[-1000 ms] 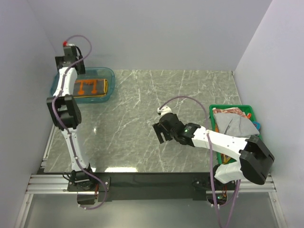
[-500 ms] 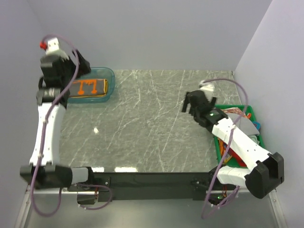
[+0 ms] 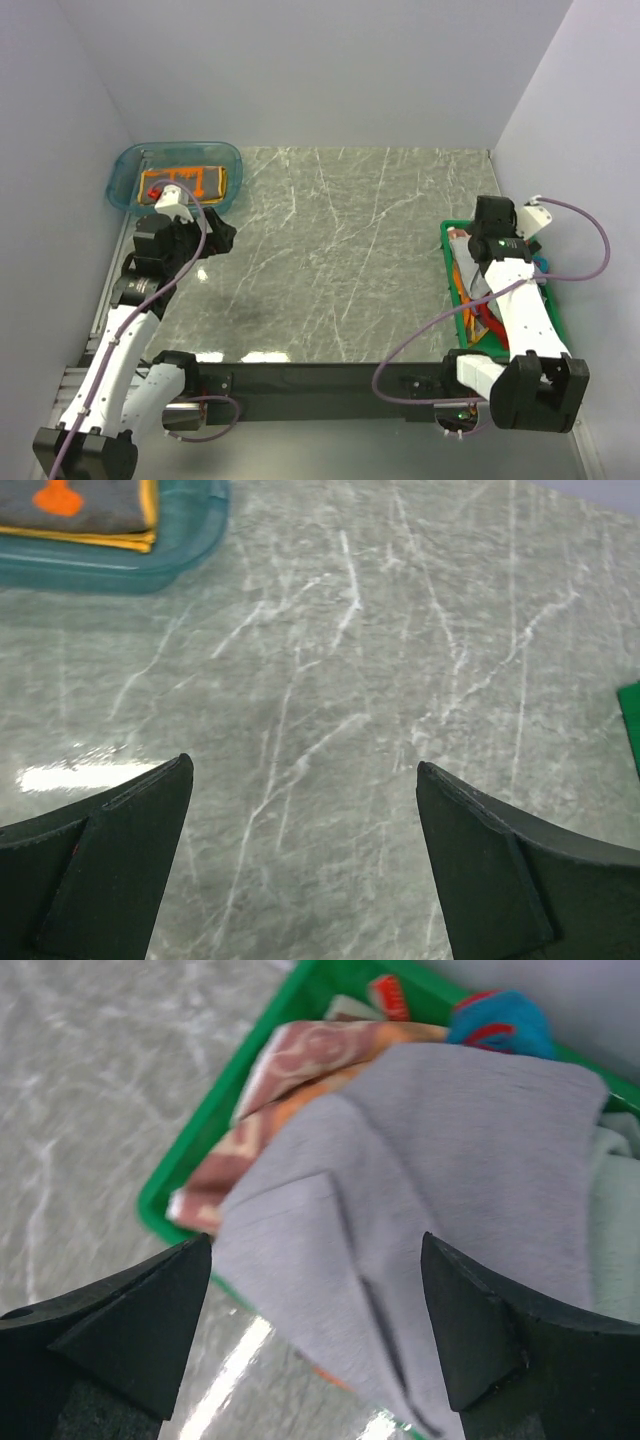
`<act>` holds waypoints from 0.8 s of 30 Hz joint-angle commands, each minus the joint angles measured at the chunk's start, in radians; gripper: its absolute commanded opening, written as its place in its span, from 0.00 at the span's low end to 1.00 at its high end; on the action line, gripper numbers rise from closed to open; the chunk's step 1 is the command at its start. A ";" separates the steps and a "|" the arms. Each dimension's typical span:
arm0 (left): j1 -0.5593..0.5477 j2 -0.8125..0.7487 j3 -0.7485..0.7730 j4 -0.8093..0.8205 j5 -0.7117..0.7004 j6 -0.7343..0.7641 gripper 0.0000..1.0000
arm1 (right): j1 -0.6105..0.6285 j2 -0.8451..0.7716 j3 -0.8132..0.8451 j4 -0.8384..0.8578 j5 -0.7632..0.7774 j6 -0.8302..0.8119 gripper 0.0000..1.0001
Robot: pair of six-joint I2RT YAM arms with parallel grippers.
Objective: Fold and stack the towels
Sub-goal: Grab crumpled towel
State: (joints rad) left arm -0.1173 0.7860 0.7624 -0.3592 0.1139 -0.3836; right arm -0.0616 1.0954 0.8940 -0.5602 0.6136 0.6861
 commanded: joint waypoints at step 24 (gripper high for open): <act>-0.064 0.154 0.005 0.086 0.056 -0.003 0.98 | -0.055 0.044 -0.027 0.132 0.009 -0.085 0.00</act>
State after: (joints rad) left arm -0.1757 0.9424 0.7586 -0.3122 0.1635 -0.3874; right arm -0.1436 1.1851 0.8421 -0.4786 0.5968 0.6445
